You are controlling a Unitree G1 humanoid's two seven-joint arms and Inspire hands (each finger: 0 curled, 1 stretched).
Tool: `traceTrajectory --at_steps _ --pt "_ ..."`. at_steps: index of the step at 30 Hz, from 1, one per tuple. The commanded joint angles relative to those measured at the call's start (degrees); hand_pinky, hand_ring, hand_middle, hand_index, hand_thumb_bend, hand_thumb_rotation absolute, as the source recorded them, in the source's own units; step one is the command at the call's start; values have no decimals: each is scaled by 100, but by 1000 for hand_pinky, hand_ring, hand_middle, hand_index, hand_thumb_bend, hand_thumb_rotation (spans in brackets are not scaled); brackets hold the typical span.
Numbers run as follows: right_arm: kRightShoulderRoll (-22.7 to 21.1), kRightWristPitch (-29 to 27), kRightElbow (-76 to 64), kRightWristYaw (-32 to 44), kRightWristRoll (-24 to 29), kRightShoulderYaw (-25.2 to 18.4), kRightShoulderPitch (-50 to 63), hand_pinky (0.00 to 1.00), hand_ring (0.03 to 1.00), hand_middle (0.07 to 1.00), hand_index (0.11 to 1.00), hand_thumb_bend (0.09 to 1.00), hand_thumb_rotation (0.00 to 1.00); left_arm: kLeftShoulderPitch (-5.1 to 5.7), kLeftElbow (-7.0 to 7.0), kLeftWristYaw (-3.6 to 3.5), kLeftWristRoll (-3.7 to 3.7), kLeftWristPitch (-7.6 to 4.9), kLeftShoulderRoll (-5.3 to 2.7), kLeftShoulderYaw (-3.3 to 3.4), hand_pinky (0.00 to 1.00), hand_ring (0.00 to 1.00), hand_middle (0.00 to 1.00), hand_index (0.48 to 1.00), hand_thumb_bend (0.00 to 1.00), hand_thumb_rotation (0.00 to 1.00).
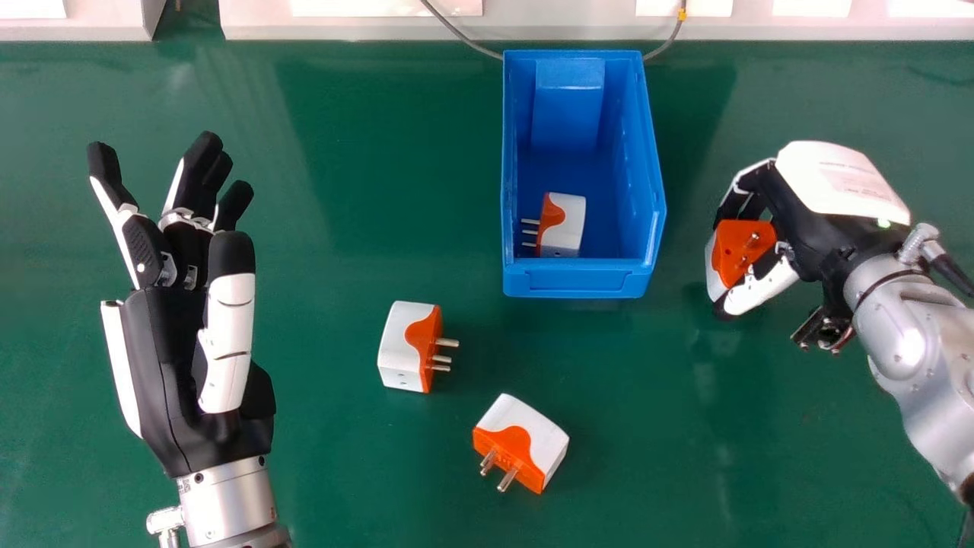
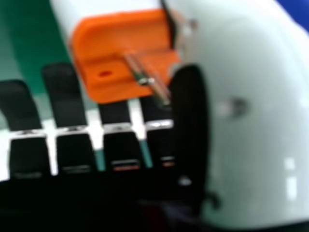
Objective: Pick all objects and put in blue box
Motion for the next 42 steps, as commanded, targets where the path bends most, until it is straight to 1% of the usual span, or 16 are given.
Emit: traceTrajectory --at_steps 1,5,9,11,13,16,18,21,23,25,28,31,32,35,38,42 --pt "-68 58 -669 -197 94 -285 197 351 438 490 499 501 0 45 -61 -47 17 -107 -288 -15 875 894 875 873 705 592" --pt "14 271 -2060 -131 160 -636 834 353 417 477 514 499 0 48 -77 -42 17 -97 -297 -20 872 892 873 869 707 583" --pt "177 458 -3408 -175 9 -821 1478 346 408 472 531 497 0 33 -91 -25 20 -72 -289 -9 869 890 871 867 705 582" --pt "286 436 -3909 -290 -66 -878 1722 338 405 472 535 496 0 25 -85 -20 46 -70 -275 -4 870 891 871 866 702 584" --pt "419 295 -4336 -501 -172 -918 1912 332 403 474 539 495 0 25 -101 6 93 -48 -274 -4 871 893 871 866 706 588" --pt "565 -7 -4555 -775 -183 -925 1987 322 401 476 545 493 0 26 -137 25 106 -21 -291 -18 866 894 877 865 717 585" --pt "633 -323 -4526 -914 -154 -868 1921 315 399 478 548 492 0 26 -154 55 133 -15 -304 -15 863 894 877 865 721 582" --pt "758 -583 -4498 -920 -239 -699 1755 336 396 481 530 495 0 30 -145 112 207 -32 -308 1 858 889 873 864 728 587" --pt "888 -666 -4364 -923 -356 -544 1604 350 392 477 525 496 0 30 -147 135 234 -37 -302 -1 859 890 875 865 728 590" --pt "1016 -733 -4130 -891 -377 -386 1451 350 391 475 523 497 0 23 -155 144 227 -28 -297 -8 859 890 877 866 726 591" --pt "1145 -793 -3525 -802 -427 -166 1139 355 416 473 510 499 0 -3 -137 162 272 -52 -274 -2 857 894 886 868 721 590" --pt "1239 -837 -2794 -887 -502 -19 768 354 418 467 513 499 0 -32 -119 192 304 -66 -280 12 857 895 887 869 717 591" --pt "1264 -898 -2477 -966 -509 22 616 347 413 467 532 497 0 -42 -107 201 320 -83 -281 17 855 893 886 871 705 596" --pt "1328 -1082 -1188 -1539 -724 209 58 330 400 473 532 495 0 -57 -91 204 326 -116 -279 18 854 890 883 873 695 601" --pt "1338 -1277 -338 -1974 -797 331 -252 316 407 486 523 495 0 -46 -100 209 315 -124 -291 7 856 889 880 874 692 604" --pt "1337 -1411 496 -2397 -867 469 -469 321 416 482 525 496 0 -38 -108 166 233 -144 -284 -13 862 891 883 875 689 600"
